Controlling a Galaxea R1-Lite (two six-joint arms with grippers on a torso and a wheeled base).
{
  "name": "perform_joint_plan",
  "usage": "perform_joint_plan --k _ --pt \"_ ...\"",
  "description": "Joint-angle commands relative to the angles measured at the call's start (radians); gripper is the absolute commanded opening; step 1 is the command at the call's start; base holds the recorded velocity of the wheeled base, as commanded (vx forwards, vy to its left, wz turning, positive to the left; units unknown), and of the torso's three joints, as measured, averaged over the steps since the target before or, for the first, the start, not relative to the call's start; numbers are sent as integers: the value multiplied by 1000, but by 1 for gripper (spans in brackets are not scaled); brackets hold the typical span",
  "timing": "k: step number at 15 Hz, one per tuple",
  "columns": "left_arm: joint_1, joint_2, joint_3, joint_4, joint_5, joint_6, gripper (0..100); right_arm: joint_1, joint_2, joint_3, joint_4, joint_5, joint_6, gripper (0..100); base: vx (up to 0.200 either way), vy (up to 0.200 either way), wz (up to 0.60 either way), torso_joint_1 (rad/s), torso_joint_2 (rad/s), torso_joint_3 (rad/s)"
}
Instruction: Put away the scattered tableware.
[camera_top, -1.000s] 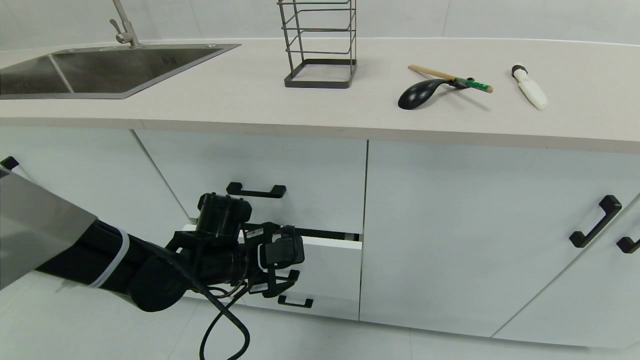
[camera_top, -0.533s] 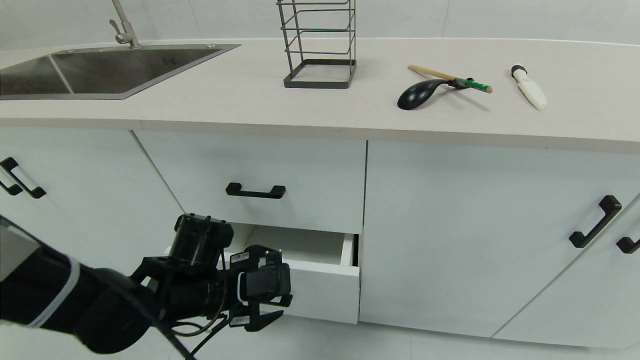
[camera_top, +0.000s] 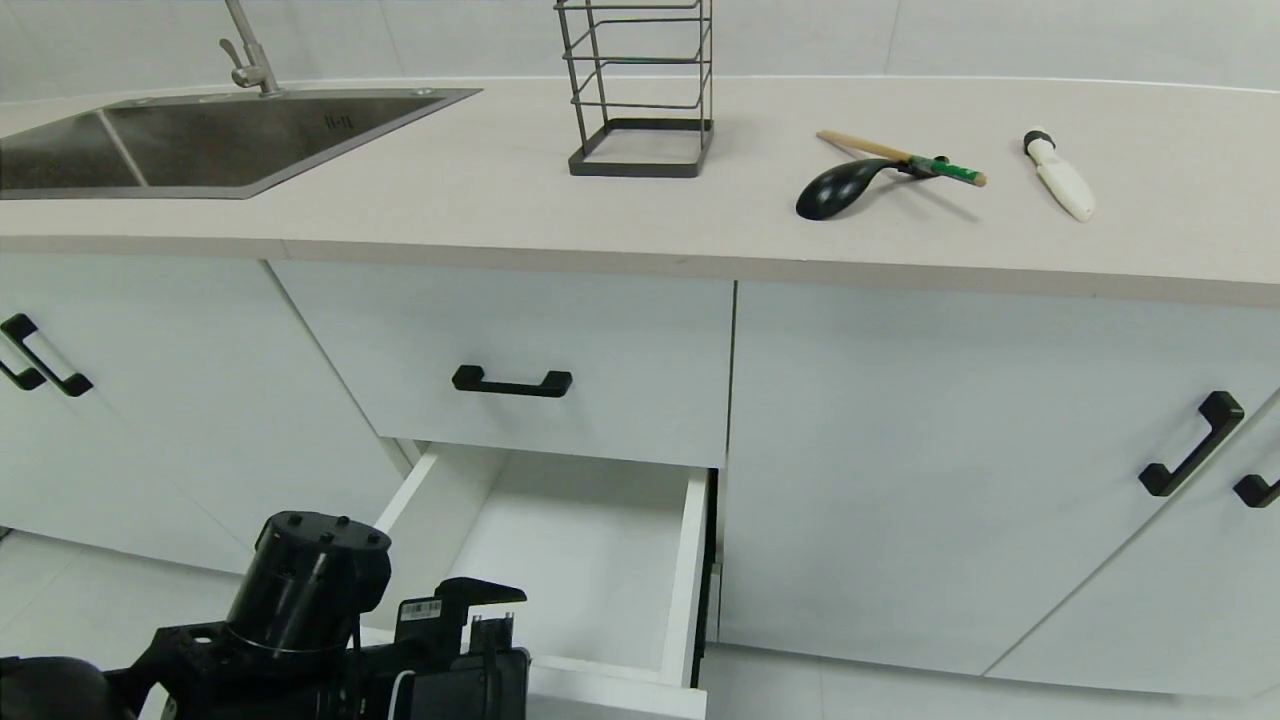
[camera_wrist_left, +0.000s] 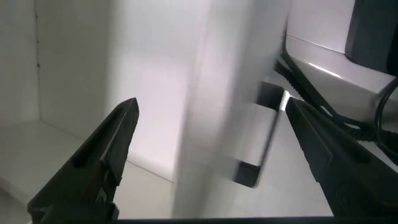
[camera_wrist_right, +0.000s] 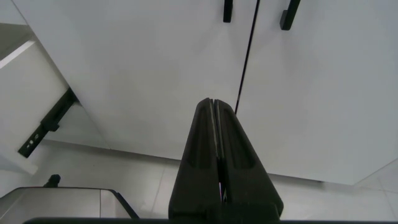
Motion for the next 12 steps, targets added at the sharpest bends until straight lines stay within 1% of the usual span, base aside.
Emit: perform_joint_plan --k 1,5,8,9,10,11,12 --pt "-2 -10 4 -4 -2 1 100 0 1 0 0 1 0 0 0 0 0 0 0 0" --pt "-2 -24 6 -5 -5 1 100 0 1 0 0 1 -2 0 0 0 0 0 0 0" --pt "-3 -53 12 0 -87 0 100 0 1 0 0 1 0 0 0 0 0 0 0 0" --pt "-19 -117 17 13 -153 0 100 0 1 0 0 1 0 0 0 0 0 0 0 0" --pt "-42 -171 9 30 -185 -10 100 0 1 0 0 1 0 0 0 0 0 0 0 0" --pt "-68 -252 -17 72 -200 -62 100 0 1 0 0 1 0 0 0 0 0 0 0 0" --pt "-91 -340 -60 131 -196 -166 100 0 1 0 0 1 -2 0 0 0 0 0 0 0"
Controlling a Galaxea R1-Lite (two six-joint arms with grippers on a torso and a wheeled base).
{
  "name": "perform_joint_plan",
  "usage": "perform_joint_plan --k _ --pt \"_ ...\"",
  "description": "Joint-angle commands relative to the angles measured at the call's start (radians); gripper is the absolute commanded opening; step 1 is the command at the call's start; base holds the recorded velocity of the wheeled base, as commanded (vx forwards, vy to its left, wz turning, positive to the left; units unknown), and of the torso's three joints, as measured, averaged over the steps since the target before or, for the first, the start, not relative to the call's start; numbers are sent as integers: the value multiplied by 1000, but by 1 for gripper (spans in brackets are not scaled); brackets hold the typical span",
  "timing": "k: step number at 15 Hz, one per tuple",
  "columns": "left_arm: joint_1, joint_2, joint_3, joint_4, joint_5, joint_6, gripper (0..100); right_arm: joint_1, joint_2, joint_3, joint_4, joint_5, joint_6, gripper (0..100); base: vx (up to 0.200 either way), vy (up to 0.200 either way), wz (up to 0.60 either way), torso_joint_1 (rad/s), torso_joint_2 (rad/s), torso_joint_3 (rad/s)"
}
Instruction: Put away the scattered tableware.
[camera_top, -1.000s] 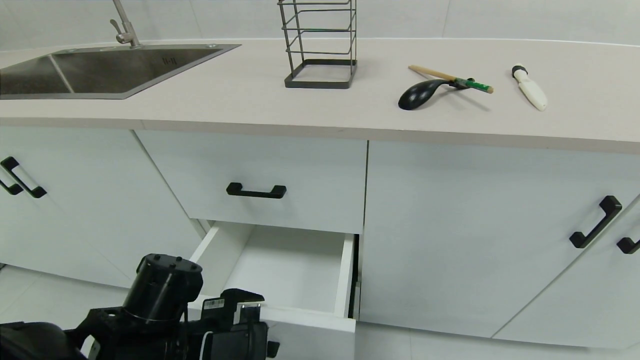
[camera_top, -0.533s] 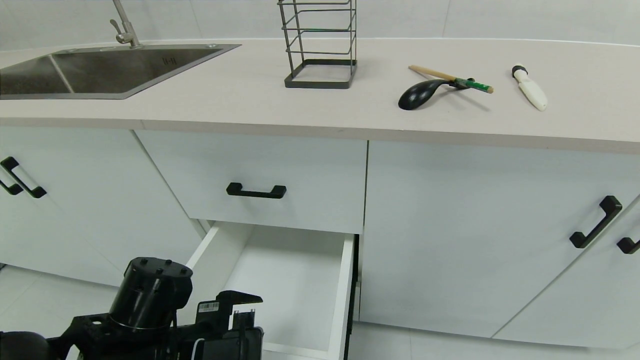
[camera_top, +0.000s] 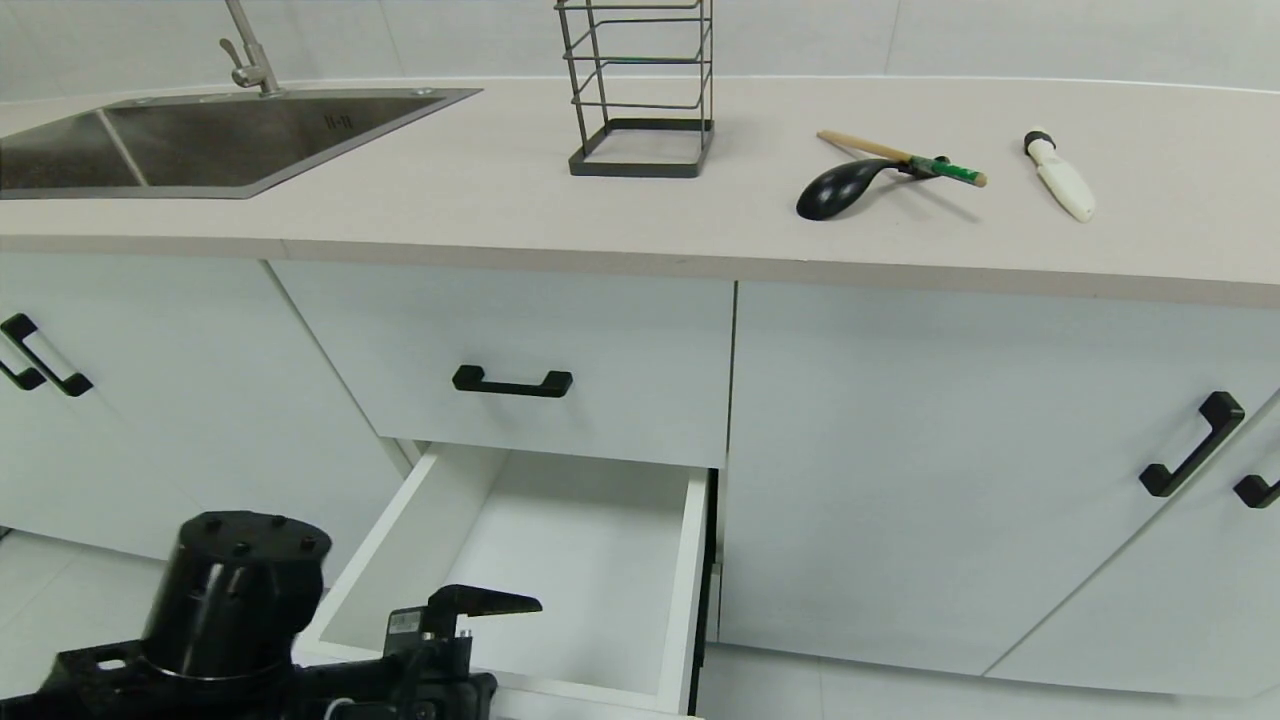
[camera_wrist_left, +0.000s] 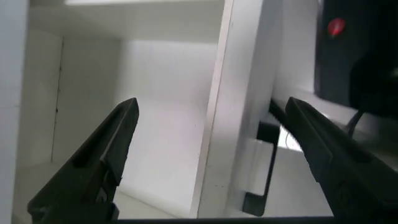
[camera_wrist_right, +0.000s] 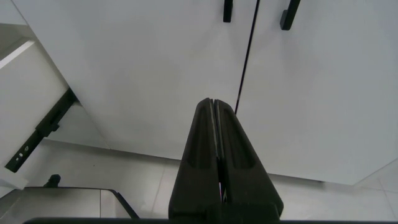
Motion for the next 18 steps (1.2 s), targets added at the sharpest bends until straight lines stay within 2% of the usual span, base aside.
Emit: perform_joint_plan --k 1,3,4,5,6,7,8,10,11,12,13,14,15,17,18 --pt "-68 -250 -108 142 -5 -240 100 0 1 0 0 0 0 0 0 0 0 0 0 0" --pt "-72 -379 -188 266 -2 -591 100 0 1 0 0 0 0 0 0 0 0 0 0 0" --pt "-71 -410 -197 276 -19 -766 100 0 1 0 0 0 0 0 0 0 0 0 0 0" --pt "-71 -433 -194 266 -44 -921 100 0 1 0 0 0 0 0 0 0 0 0 0 0" --pt "-71 -451 -188 242 -51 -1013 100 0 1 0 0 0 -2 0 0 0 0 0 0 0" --pt "-69 -453 -177 217 -51 -1053 100 0 1 0 0 0 0 0 0 0 0 0 0 0" --pt "-62 -465 -116 124 -50 -1096 100 0 1 0 0 0 0 0 0 0 0 0 0 0" --pt "-40 -492 -7 -39 -36 -1075 100 0 1 0 0 0 0 0 0 0 0 0 0 0" --pt "-22 -522 81 -166 25 -1002 100 0 1 0 0 0 0 0 0 0 0 0 0 0" --pt "9 -549 128 -228 62 -952 100 0 1 0 0 0 0 0 0 0 0 0 0 0" --pt "82 -615 192 -271 64 -929 100 0 1 0 0 0 0 0 0 0 0 0 0 0" --pt "122 -706 242 -272 64 -926 100 0 1 0 0 0 0 0 0 0 0 0 0 0" --pt "127 -727 251 -271 65 -926 100 0 1 0 0 0 0 0 0 0 0 0 0 0" --pt "240 -959 318 -220 70 -929 100 0 1 0 0 2 -5 0 0 0 0 0 0 0" --pt "273 -1059 337 -174 70 -930 100 0 1 2 0 3 -3 0 0 0 0 0 0 0"
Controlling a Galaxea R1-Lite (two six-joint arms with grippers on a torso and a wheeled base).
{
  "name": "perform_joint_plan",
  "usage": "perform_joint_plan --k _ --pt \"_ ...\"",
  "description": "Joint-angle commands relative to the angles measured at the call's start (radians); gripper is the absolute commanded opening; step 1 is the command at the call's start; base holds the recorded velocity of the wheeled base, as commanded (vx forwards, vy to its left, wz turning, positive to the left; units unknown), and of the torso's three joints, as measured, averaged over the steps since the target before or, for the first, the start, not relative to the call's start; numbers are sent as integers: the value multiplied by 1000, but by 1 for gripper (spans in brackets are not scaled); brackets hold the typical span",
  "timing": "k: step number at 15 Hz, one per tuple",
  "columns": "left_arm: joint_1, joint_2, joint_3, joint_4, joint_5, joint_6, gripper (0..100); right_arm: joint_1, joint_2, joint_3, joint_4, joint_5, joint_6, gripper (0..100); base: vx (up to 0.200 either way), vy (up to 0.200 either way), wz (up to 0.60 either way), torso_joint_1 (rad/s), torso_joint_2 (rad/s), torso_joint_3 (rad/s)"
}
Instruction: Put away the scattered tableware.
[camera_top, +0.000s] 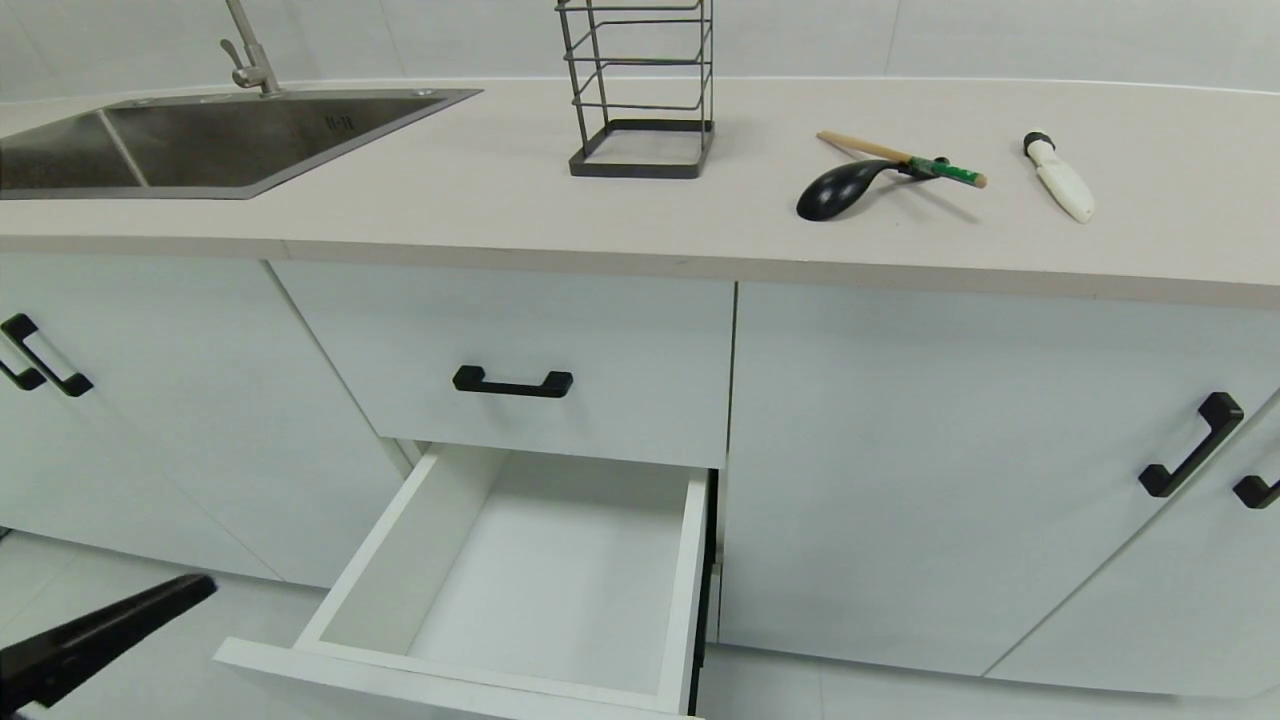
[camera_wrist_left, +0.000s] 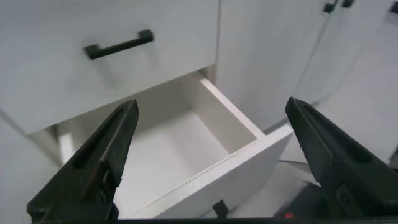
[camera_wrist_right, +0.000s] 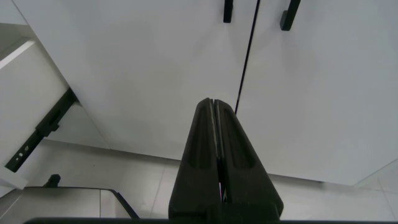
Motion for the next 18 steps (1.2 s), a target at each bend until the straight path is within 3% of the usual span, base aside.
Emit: perform_joint_plan --k 1,3,6,8,9,10,11,12,14,18 --pt "146 -367 78 126 6 -1 100 0 1 0 0 0 0 0 0 0 0 0 0 0" --pt "198 -522 81 316 4 -1 100 0 1 1 0 0 0 0 0 0 0 0 0 0" --pt "268 -540 99 375 30 -5 100 0 1 0 0 -3 4 0 0 0 0 0 0 0" --pt "352 -634 98 552 37 -18 100 0 1 1 0 -2 1 0 0 0 0 0 0 0" --pt "356 -634 89 591 38 -30 100 0 1 0 0 -2 3 0 0 0 0 0 0 0" --pt "355 -634 99 539 80 -53 100 0 1 1 0 -2 3 0 0 0 0 0 0 0" --pt "355 -634 99 539 80 -53 100 0 1 1 0 -2 3 0 0 0 0 0 0 0" --pt "356 -634 99 546 242 -50 100 0 1 1 0 0 1 0 0 0 0 0 0 0" --pt "356 -634 99 583 342 -58 100 0 1 0 0 0 1 0 0 0 0 0 0 0" --pt "356 -634 99 592 290 -39 100 0 1 0 0 -2 4 0 0 0 0 0 0 0"
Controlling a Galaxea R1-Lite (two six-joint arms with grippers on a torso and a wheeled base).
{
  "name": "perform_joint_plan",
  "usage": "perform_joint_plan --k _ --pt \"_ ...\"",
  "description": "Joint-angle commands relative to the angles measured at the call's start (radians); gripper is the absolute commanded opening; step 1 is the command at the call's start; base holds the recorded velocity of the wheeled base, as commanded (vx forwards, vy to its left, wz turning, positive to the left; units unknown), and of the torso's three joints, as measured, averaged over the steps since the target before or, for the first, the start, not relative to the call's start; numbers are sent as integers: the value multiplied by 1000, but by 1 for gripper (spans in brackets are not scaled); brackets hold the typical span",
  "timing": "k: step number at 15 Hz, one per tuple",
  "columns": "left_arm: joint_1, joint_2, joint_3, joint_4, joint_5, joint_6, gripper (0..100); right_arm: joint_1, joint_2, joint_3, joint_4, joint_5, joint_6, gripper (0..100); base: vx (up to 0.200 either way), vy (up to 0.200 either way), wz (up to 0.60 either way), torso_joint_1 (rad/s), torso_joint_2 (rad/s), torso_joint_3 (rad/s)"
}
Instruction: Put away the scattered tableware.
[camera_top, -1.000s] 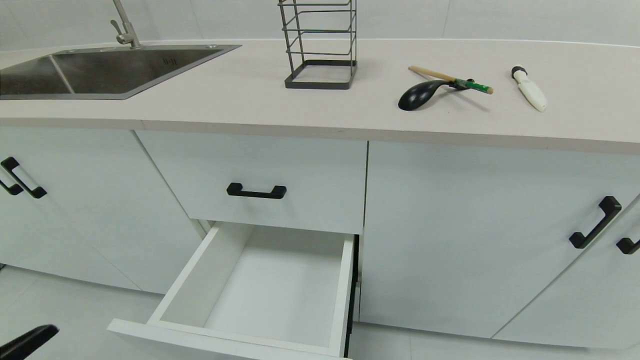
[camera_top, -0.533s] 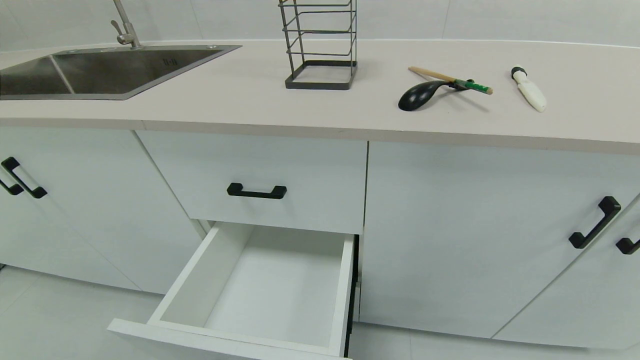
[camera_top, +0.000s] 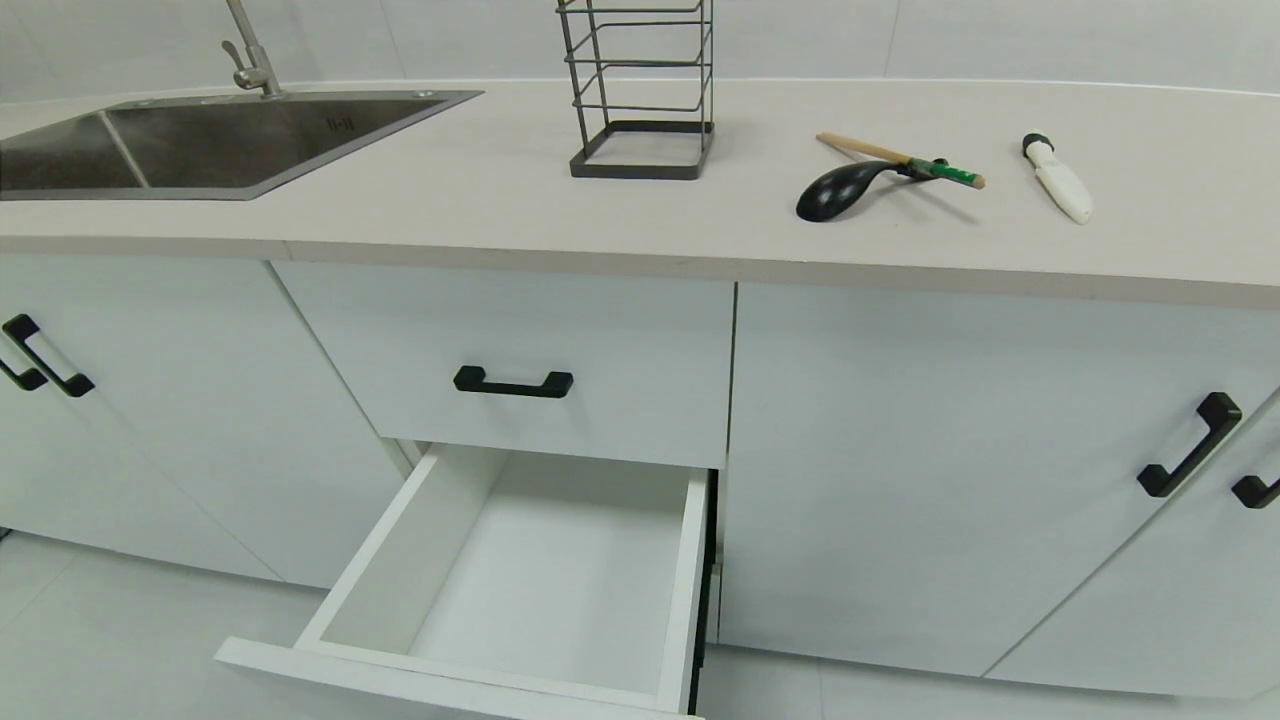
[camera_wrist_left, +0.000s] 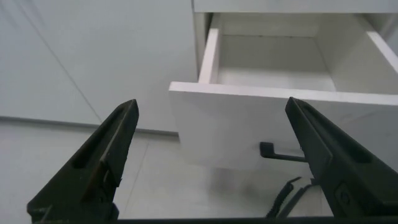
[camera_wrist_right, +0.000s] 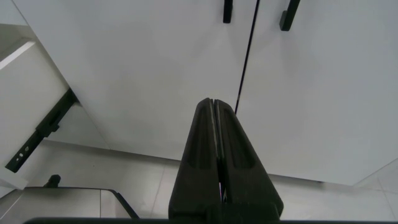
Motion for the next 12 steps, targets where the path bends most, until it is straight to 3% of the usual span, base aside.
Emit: perform_joint_plan --k 1,3,9,12 --pt "1 0 0 0 0 -4 100 0 1 0 0 0 0 0 0 0 0 0 0 0" --pt "1 0 0 0 0 -8 100 0 1 0 0 0 -2 0 0 0 0 0 0 0" --pt "1 0 0 0 10 -10 100 0 1 0 0 0 0 0 0 -200 0 2 2 4" --pt "1 0 0 0 8 -12 100 0 1 0 0 0 -2 0 0 0 0 0 0 0"
